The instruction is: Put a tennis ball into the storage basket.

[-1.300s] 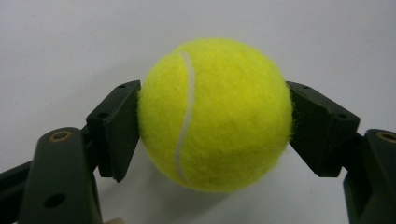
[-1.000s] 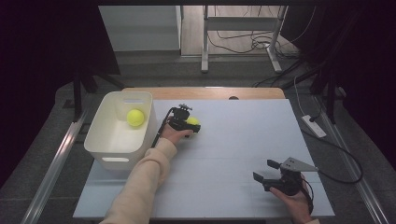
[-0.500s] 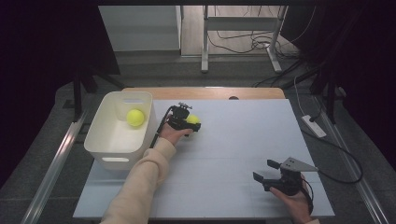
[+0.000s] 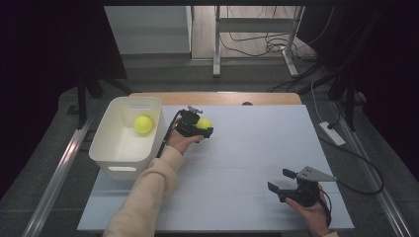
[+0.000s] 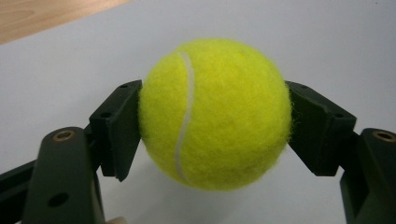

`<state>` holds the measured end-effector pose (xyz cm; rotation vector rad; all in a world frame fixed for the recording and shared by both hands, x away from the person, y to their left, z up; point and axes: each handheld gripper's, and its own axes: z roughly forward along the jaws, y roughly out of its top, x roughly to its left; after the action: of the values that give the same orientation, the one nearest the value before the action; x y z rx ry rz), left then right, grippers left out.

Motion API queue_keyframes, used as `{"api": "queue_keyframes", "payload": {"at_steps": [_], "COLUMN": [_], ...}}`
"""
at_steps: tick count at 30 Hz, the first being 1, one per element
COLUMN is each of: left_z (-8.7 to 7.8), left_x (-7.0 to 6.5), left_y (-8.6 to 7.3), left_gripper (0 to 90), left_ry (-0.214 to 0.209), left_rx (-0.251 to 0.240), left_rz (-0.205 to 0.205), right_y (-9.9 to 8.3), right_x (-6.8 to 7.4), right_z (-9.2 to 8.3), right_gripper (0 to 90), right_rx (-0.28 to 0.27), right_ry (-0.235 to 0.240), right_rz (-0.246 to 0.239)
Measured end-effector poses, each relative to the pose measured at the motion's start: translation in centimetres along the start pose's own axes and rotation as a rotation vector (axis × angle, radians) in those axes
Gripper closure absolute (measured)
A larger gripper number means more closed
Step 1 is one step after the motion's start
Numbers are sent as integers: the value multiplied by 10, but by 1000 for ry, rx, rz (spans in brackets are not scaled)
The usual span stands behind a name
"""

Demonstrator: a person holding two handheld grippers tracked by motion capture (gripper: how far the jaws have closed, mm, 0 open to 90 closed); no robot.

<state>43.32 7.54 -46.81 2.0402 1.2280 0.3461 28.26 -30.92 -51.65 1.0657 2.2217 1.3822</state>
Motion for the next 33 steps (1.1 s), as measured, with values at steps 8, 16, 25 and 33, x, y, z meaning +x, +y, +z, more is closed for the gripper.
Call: {"api": "queue_keyframes", "payload": {"at_steps": [8,16,25,33], "left_z": [-16,-32,-45,-57], "left_x": [-8,-14,-18,-20], "left_y": [2,3,4,4], "left_gripper": [265,265,265,265], "left_ry": [-15,-19,-24,-26], "left_rx": [-47,-85,-116,-140], "left_rz": [25,42,59,65], "right_y": [0,0,1,0], "right_x": [0,1,1,1], "right_z": [0,0,1,1], "right_gripper": [160,160,160,160], "right_rx": [-3,-2,0,1], "right_ry": [3,4,3,1], "right_rz": [-2,-4,-7,-8]}}
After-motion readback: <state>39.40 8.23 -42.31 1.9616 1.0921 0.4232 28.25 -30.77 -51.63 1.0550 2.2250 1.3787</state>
